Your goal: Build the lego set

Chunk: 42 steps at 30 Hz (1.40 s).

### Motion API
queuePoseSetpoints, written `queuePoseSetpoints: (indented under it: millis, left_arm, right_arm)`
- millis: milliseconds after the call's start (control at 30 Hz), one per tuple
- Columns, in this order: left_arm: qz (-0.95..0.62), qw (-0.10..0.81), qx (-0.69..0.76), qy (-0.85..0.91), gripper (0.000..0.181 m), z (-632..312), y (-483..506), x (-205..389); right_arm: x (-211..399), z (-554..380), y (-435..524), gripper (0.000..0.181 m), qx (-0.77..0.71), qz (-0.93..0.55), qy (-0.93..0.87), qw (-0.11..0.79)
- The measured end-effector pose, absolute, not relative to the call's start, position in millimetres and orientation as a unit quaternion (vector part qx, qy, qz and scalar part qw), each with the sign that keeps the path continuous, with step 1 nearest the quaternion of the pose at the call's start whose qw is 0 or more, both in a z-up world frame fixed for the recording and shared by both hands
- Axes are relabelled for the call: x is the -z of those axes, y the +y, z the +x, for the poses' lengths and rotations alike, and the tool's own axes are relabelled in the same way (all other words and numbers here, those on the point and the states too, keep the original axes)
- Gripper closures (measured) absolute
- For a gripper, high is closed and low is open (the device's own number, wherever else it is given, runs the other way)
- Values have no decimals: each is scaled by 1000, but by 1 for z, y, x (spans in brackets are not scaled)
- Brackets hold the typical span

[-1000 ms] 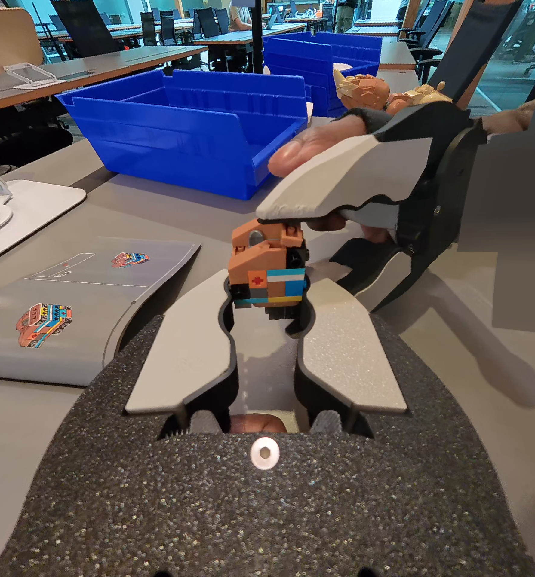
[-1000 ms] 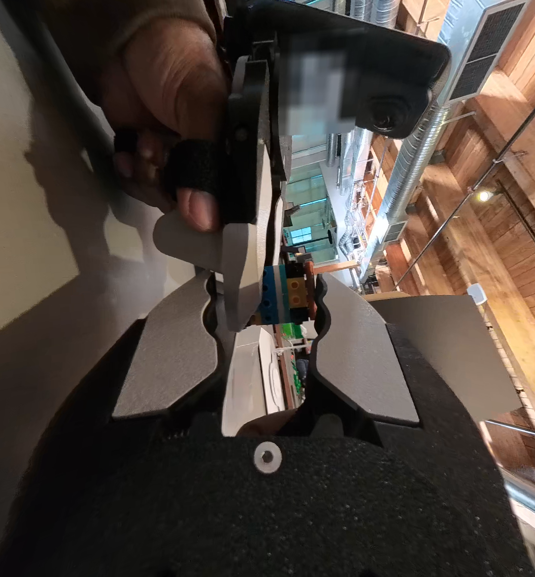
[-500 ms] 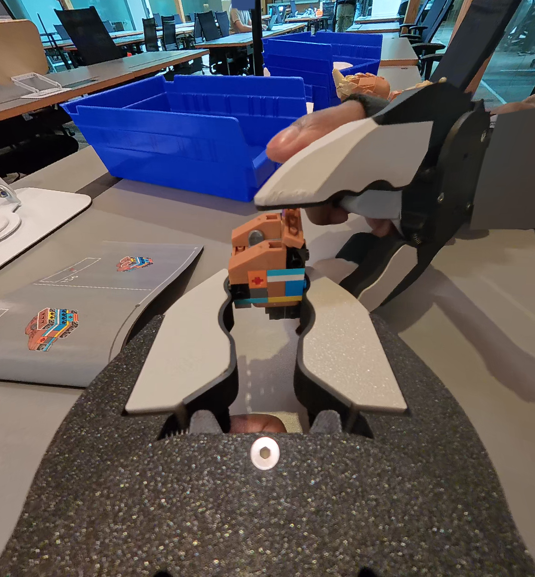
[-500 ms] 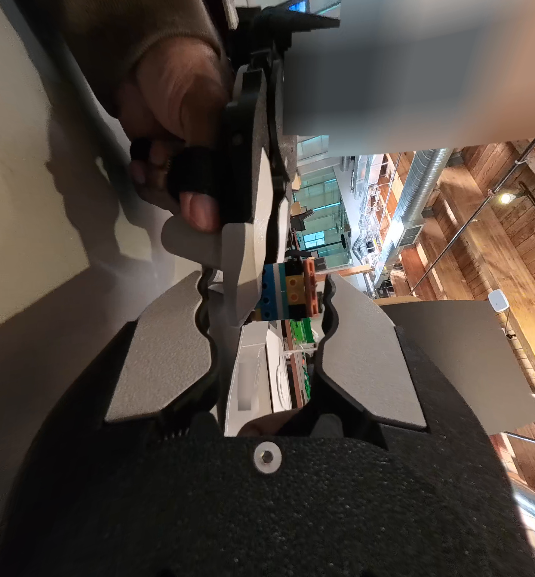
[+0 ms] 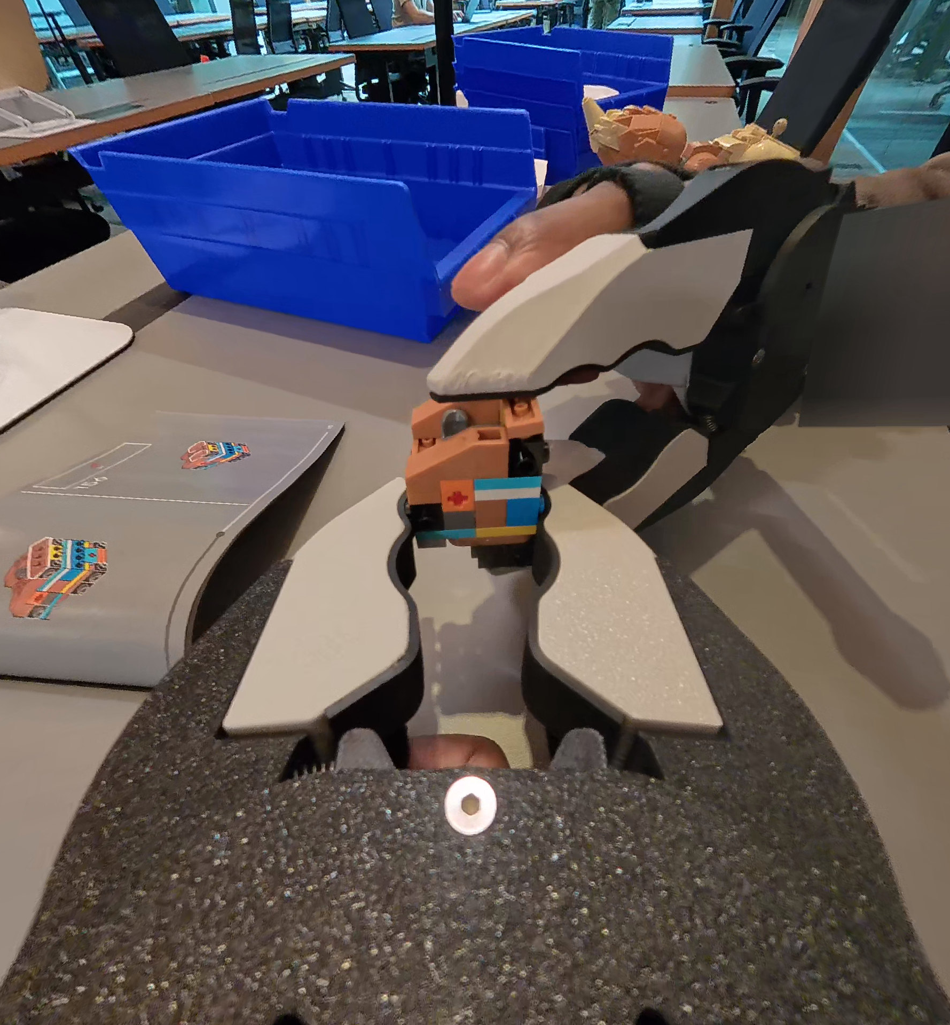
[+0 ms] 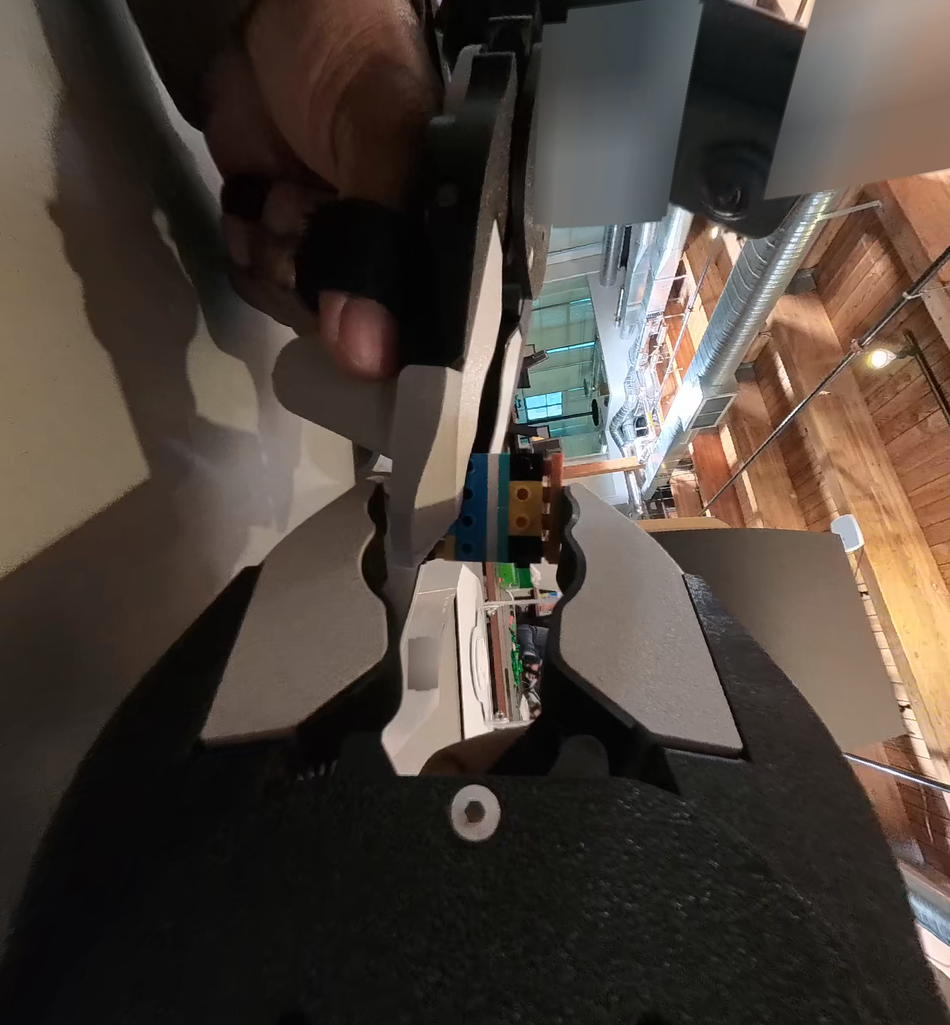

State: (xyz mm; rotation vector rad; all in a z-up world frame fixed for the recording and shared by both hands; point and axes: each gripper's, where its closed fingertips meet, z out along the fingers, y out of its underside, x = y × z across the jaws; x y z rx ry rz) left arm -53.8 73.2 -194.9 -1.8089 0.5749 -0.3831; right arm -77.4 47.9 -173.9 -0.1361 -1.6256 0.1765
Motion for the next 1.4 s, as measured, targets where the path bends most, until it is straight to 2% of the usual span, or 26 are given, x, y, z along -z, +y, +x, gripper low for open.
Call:
queuePoseSetpoints:
  millis: [1033,1400]
  left_arm:
    - [-795,536,193,207,142,-52,72,202]
    - [-788,546,204,199,142,-54,73,197]
  right_arm:
    - [180,-76,48,129,-80,-68,-750,653]
    - [174,-78,49,127,-65,-69,-727,680]
